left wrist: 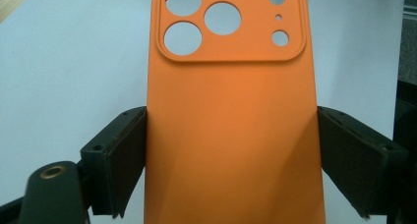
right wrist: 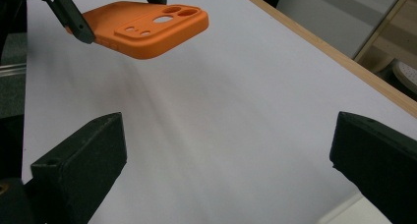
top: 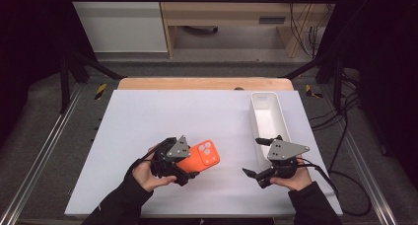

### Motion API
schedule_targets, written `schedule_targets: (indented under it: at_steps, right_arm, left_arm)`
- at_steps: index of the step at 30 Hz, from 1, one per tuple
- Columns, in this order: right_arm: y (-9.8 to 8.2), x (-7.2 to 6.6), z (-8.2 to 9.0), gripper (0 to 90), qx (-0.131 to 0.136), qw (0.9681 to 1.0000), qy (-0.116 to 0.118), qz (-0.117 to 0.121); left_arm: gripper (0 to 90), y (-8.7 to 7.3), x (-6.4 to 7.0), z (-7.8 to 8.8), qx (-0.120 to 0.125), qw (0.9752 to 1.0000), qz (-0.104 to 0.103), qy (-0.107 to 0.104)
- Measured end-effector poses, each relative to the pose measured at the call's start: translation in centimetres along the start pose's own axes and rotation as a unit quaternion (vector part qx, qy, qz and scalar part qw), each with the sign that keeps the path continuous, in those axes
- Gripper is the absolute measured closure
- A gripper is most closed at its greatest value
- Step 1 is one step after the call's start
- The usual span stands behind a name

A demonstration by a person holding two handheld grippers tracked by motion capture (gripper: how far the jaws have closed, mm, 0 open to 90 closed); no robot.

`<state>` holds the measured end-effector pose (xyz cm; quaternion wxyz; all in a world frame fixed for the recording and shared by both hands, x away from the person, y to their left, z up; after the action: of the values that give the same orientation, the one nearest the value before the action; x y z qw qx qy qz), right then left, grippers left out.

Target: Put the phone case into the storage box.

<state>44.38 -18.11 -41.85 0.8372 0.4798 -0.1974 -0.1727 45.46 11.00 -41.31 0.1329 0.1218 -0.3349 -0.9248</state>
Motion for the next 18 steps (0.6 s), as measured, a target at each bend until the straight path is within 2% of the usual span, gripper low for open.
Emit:
schedule_targets:
  at_steps: [7,18]
  right_arm:
    - [0.4,-0.8,-0.6,1.6,-0.012,0.9996,0.011,0.025]
    - [0.8,-1.8,-1.2,2.2,-0.023,0.9978,0.019,0.060]
  left_arm:
    - [15.4,0.4,-0.1,-0.5,0.000,0.9998,-0.015,-0.013]
    - [15.4,0.9,0.2,-1.7,-0.015,0.9987,-0.042,-0.024]
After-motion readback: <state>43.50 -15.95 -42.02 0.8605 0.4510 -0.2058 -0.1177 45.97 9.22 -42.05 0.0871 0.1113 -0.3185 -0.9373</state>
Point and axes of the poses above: each handheld gripper's, and its own axes: z roughly backward along the jaws, y roughly out of its top, x roughly to its right, the point moved 3 cm from there along -z, roughly forward along the jaws, and after that the axes turned 1 degree about -x, right-handed, at the moved point
